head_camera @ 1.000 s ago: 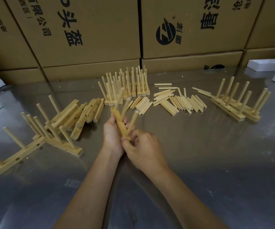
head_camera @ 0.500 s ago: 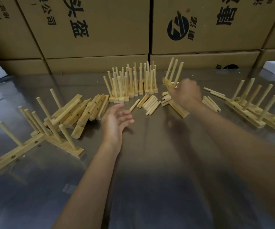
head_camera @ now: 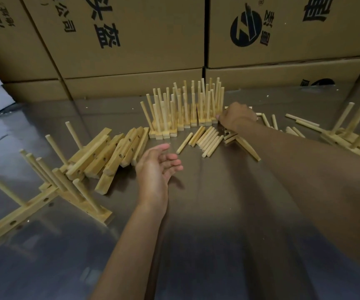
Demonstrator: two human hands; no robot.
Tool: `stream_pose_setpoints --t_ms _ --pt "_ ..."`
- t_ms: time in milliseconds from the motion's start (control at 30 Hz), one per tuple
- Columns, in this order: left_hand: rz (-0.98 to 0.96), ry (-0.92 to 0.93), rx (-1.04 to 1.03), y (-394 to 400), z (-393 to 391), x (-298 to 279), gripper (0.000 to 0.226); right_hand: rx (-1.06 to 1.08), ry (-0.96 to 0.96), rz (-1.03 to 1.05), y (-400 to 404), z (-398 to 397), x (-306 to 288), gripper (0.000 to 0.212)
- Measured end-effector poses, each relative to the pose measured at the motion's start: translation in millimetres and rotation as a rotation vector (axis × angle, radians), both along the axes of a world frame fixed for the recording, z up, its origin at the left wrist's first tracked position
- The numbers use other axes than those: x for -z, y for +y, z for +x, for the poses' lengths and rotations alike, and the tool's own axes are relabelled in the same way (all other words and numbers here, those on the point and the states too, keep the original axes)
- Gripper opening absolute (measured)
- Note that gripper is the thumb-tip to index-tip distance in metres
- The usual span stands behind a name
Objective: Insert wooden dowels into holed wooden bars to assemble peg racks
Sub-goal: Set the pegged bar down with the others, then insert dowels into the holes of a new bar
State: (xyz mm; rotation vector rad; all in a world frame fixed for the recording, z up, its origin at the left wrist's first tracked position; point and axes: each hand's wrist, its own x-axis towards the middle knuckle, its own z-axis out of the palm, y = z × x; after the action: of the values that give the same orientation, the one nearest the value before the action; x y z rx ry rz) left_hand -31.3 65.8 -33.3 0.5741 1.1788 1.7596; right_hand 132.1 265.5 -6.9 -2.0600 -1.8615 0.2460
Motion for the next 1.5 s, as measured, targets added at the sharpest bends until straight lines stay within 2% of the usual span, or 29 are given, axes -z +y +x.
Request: stream_pose_setpoints --t_ms 67,133,233,367,467,633,733,900,1000,1133,1200,1267,1333,1400,1433,1500 --pt "0.002 0.027 -0.010 -0.5 1.7 -0.7 0.020 0.013 0.007 0.030 -5.7 1.4 0.1 0.041" --pt "0.003 0.066 -0.015 0.0 4.0 -1.6 0.021 0.014 0.030 0.127 -17.6 0.2 -2.3 0.031" --pt "-0.021 0.132 -0.087 -1.1 10.0 -1.9 0.023 -0.145 0.104 0.212 -46.2 -14.4 -12.6 0.022" --pt "0.010 0.216 -0.301 -7.0 18.5 0.5 0.020 -0.611 0.248 -0.054 -88.9 -57.8 -39.6 0.026" --pt "0.013 0.179 -0.350 -8.1 18.4 -1.8 0.020 -0.756 0.245 -0.147 -109.1 -106.1 -51.3 0.032" --pt "0.010 0.184 -0.304 -11.6 15.4 -3.3 0.032 -0.743 0.043 -0.324 -122.6 -174.4 -60.5 0.048" --pt "0.014 0.181 -0.289 -11.0 14.1 -3.0 0.025 -0.742 -0.054 -0.426 -122.8 -190.3 -58.4 0.042" --pt "-0.011 0.223 -0.292 -12.1 15.2 -5.4 0.026 -0.660 0.139 -0.478 -119.5 -182.3 -52.6 0.033" --pt "-0.020 0.247 -0.274 -11.9 15.9 -4.1 0.025 -0.561 0.237 -0.359 -122.7 -174.2 -48.4 0.036" --pt "-0.024 0.224 -0.211 -8.2 13.3 -2.6 0.023 -0.554 0.515 -0.206 -134.1 -158.4 -59.7 0.043" --pt "-0.050 0.165 -0.159 -7.4 12.9 -4.0 0.024 -0.588 0.655 -0.178 -145.1 -145.1 -73.4 0.043" --pt "-0.046 0.041 -0.083 -7.6 9.0 -6.4 0.034 -0.607 0.707 -0.120 -156.3 -128.9 -83.6 0.042" --pt "0.000 -0.117 0.043 -8.7 2.5 -8.2 0.048 -0.607 0.552 -0.040 -171.1 -109.7 -84.0 0.048" --pt "0.062 -0.240 0.197 -11.3 -0.9 -8.9 0.055 -0.603 0.263 -0.033 -183.9 -90.9 -69.8 0.053" --pt "0.069 -0.250 0.258 -12.2 -0.6 -7.7 0.056 -0.604 0.166 -0.060 -188.9 -83.0 -58.8 0.054" --pt "0.038 -0.172 0.325 -13.9 2.7 -6.0 0.055 -0.607 0.181 -0.101 -196.7 -69.4 -39.2 0.055"
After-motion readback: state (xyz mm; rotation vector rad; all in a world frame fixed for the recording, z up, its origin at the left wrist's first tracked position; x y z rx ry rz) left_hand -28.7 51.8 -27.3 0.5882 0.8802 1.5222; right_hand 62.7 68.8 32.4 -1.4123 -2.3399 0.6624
